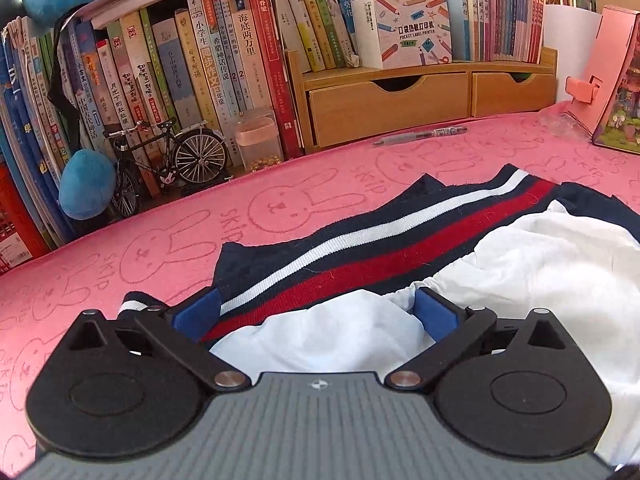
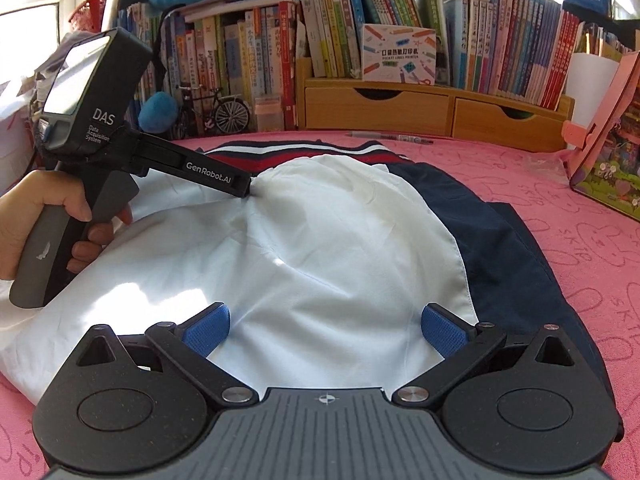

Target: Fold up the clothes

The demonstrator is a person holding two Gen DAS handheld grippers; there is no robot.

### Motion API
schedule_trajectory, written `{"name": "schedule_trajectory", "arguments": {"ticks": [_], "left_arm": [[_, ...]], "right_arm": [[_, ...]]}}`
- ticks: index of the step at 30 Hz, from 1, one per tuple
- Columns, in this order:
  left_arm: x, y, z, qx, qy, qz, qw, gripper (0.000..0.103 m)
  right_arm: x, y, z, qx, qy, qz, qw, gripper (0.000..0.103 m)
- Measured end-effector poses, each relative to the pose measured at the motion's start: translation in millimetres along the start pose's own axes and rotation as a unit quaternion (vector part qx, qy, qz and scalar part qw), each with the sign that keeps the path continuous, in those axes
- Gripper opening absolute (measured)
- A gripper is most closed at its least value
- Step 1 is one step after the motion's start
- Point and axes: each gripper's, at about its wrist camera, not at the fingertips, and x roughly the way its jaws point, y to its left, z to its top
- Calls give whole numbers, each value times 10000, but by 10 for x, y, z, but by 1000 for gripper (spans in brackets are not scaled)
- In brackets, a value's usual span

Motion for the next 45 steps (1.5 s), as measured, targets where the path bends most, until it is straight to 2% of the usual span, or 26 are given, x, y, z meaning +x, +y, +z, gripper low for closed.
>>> {"name": "schedule_trajectory", "arguments": {"ticks": [3, 5, 7, 9, 11, 13, 14, 15, 17, 20, 22, 26, 30, 36, 37, 39, 40, 41, 42, 45], "left_arm": [[-381, 150, -103, -252, -265, -167, 9992, 103], [-662, 244, -245, -222, -458, -95, 9987, 103], [-914, 391, -422, -266, -542, 8, 9982, 103], [-1130, 633, -609, -608, -480, -107, 9969, 103], [-1317, 922, -810, -1247, -354, -494, 9903, 103], [-1465, 1202, -1036, -1929, -273, -1172, 9738, 103], [-1531, 1333, -1151, -2231, -250, -1507, 9628, 103], [-1580, 1416, -1249, -2378, -244, -1754, 9550, 103], [-1632, 1430, -1340, -2309, -240, -1962, 9527, 103], [-1703, 1446, -1471, -2197, -230, -2271, 9485, 103], [-1667, 1387, -1489, -2021, -171, -2394, 9495, 103], [-1525, 1286, -1510, -1733, -85, -2497, 9527, 103], [-1404, 1226, -1570, -1724, -293, -2673, 9476, 103], [-1514, 1359, -1586, -1841, -689, -2614, 9450, 103], [-1484, 1412, -1598, -2012, -671, -2661, 9403, 103], [-1425, 1517, -1622, -2353, -634, -2752, 9300, 103], [-1396, 1569, -1635, -2522, -616, -2797, 9243, 103], [-1367, 1621, -1647, -2691, -597, -2840, 9183, 103], [-1342, 1668, -1657, -2841, -592, -2871, 9129, 103], [-1370, 1693, -1646, -2962, -866, -2731, 9112, 103]], "right_arm": [[-107, -234, -35, 282, -46, 128, 9995, 103], [-273, -406, -72, 470, -181, 227, 9985, 103], [-521, -620, -116, 659, -527, 469, 9953, 103], [-738, -890, -143, 799, -932, 879, 9885, 103], [-876, -1156, -165, 877, -1109, 1313, 9812, 102], [-931, -1394, -175, 962, -1013, 1561, 9778, 96], [-922, -1496, -184, 987, -916, 1619, 9776, 85], [-899, -1567, -188, 998, -807, 1656, 9778, 70], [-804, -1699, -204, 1020, -515, 1852, 9760, 56], [-643, -1769, -186, 887, -259, 2155, 9721, 56], [-522, -1753, -157, 784, -86, 2249, 9712, 56], [-316, -1758, -44, 834, 46, 2652, 9606, 61], [-173, -1736, 41, 901, 113, 2996, 9497, 65], [-156, -1746, 5, 840, 205, 3346, 9384, 67], [-159, -1741, 0, 798, 223, 3409, 9364, 70], [-165, -1730, -11, 715, 257, 3534, 9324, 95], [-168, -1725, -16, 674, 275, 3597, 9302, 100], [-171, -1714, -19, 620, 291, 3639, 9289, 103], [-178, -1648, -3, 445, 290, 3488, 9357, 103], [-218, -1436, 14, -163, 284, 3059, 9515, 103]]}}
